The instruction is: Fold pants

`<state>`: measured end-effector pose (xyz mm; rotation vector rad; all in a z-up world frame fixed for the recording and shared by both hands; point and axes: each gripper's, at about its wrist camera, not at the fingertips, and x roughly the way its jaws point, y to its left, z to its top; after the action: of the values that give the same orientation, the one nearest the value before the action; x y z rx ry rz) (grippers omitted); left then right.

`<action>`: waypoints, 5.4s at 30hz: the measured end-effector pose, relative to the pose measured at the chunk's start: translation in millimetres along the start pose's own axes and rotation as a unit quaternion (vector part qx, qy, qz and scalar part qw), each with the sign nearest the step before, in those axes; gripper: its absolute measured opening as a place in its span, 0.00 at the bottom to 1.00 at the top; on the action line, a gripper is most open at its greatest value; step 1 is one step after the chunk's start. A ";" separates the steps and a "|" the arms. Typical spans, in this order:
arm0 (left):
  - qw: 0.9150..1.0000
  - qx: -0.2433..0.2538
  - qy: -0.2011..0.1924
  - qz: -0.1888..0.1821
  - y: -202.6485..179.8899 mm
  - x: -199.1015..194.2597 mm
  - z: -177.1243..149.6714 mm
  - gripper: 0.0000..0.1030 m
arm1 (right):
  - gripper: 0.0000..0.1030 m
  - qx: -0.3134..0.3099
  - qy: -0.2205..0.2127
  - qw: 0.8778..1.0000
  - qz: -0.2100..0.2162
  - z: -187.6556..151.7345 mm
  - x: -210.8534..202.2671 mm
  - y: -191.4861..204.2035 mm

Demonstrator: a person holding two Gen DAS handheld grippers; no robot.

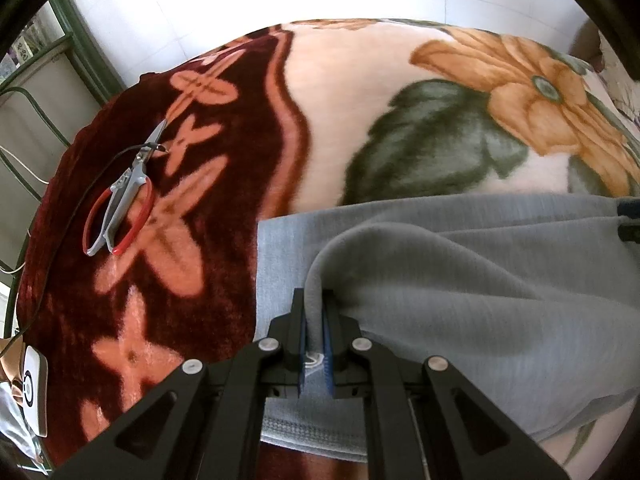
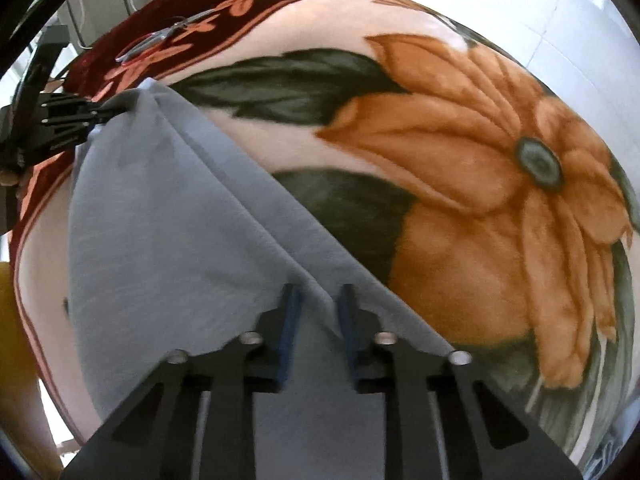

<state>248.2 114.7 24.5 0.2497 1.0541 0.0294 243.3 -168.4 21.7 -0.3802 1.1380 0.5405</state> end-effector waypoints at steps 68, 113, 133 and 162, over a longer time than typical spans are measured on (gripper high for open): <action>0.994 -0.095 0.011 -0.053 21.9 -18.1 -34.7 0.09 | 0.07 0.111 -0.034 0.991 0.069 -51.2 -17.8 99.0; 0.987 0.051 -0.015 -0.150 -131.8 -94.5 -66.7 0.50 | 0.04 0.253 -0.111 0.957 -0.084 -165.8 -82.6 108.4; 0.973 0.056 -0.019 -0.222 -230.4 -124.2 -48.0 0.50 | 0.15 0.325 -0.124 0.933 -0.087 -250.8 -137.4 22.9; 0.981 0.088 -0.010 -0.175 -278.3 -114.8 -87.8 0.52 | 0.35 0.315 -0.160 0.927 -0.125 -226.8 -97.1 -138.4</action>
<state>89.0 -155.4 21.2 0.2197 1.0700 -0.3840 123.9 -424.8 27.8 0.1223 0.8680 -0.0089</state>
